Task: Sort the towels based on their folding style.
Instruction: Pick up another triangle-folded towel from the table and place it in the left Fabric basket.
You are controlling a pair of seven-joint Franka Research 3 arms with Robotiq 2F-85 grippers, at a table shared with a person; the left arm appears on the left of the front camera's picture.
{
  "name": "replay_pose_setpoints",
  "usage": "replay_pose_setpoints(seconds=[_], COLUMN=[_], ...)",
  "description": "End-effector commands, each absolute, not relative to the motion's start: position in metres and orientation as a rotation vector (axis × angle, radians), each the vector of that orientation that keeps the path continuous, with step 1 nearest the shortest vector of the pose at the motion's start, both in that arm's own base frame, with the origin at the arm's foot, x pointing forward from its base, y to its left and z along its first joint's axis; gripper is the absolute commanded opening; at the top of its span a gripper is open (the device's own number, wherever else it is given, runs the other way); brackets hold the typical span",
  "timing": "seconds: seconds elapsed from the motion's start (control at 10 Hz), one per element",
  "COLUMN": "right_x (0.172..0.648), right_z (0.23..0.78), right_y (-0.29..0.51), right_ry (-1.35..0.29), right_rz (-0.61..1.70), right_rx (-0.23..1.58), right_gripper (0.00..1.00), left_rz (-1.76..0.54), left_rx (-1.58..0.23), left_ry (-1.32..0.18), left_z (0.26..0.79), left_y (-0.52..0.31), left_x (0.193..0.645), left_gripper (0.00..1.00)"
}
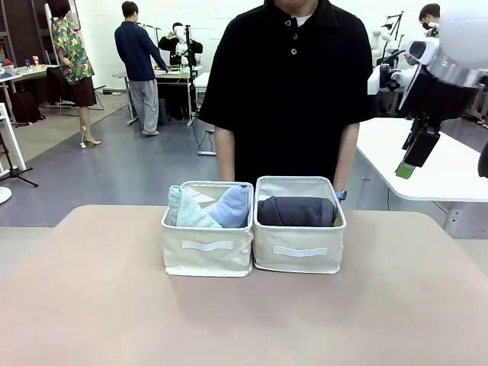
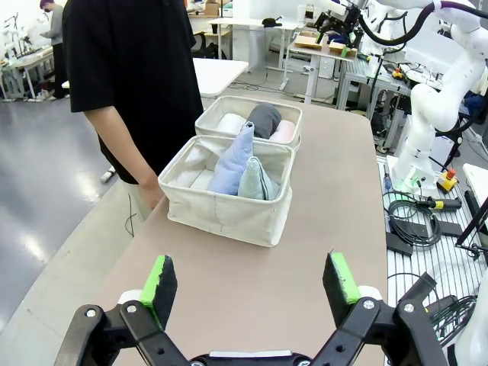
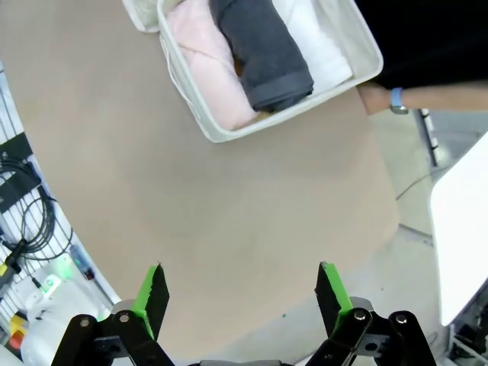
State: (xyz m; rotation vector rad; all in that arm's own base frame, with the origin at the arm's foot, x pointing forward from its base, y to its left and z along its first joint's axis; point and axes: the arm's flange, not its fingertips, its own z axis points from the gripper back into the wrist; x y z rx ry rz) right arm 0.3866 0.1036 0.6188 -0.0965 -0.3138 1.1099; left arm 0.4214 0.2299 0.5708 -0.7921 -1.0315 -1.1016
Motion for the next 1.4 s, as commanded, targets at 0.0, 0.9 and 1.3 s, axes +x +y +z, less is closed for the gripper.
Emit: replay_pose_setpoints(seconds=[0.0, 0.9, 1.3], right_x=[0.378, 0.403, 0.45], right_z=[0.628, 0.696, 0.664], right_y=[0.101, -0.023, -0.167], right_ry=[-0.337, -0.531, -0.873], right_rz=[1.127, 1.317, 1.324], right_rx=[-0.096, 0.447, 0.914], right_gripper=[1.0, 1.0, 1.0], left_rz=[-1.097, -1.097, -1.097], left_rx=[-0.784, -0.784, -0.784], left_ry=[-1.044, -1.044, -1.044], left_z=[0.571, 0.571, 0.571], left_y=[0.228, 0.228, 0.228], left_x=[0.42, 0.42, 0.42], left_gripper=[1.0, 1.0, 1.0])
